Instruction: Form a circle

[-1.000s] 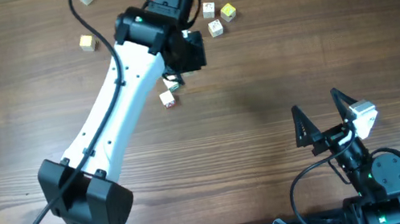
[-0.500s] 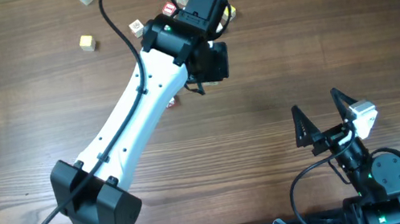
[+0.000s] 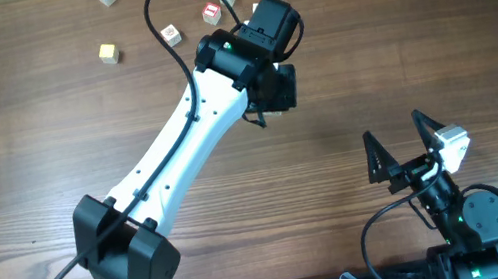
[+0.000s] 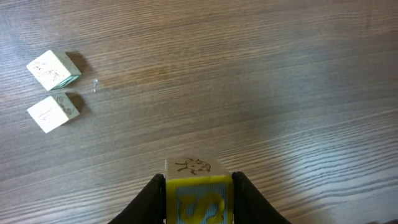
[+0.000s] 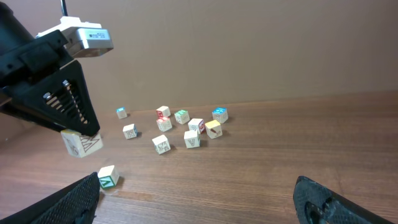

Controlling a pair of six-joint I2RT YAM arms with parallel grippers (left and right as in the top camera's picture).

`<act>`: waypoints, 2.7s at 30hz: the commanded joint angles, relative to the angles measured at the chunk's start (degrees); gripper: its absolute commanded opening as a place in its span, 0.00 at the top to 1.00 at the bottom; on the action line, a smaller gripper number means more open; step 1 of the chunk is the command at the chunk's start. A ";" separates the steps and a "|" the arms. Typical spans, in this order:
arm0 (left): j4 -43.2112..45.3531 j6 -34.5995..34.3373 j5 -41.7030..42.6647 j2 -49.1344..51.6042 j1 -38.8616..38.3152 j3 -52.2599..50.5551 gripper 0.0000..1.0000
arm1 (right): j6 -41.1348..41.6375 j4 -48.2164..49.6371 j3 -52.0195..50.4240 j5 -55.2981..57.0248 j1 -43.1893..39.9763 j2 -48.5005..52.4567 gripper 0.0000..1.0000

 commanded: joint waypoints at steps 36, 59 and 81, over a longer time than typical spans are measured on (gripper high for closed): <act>12.55 -1.88 0.28 -0.02 -5.20 -12.70 0.74 | -0.31 0.31 -0.07 0.50 0.31 -0.46 0.00; 10.69 -1.86 0.26 -0.02 -5.81 -12.70 0.74 | -0.31 0.31 -0.07 0.50 0.31 -0.46 0.00; 9.62 -1.81 0.24 -0.02 -6.29 -12.72 0.74 | -0.33 0.31 -0.07 0.50 0.31 -0.46 0.00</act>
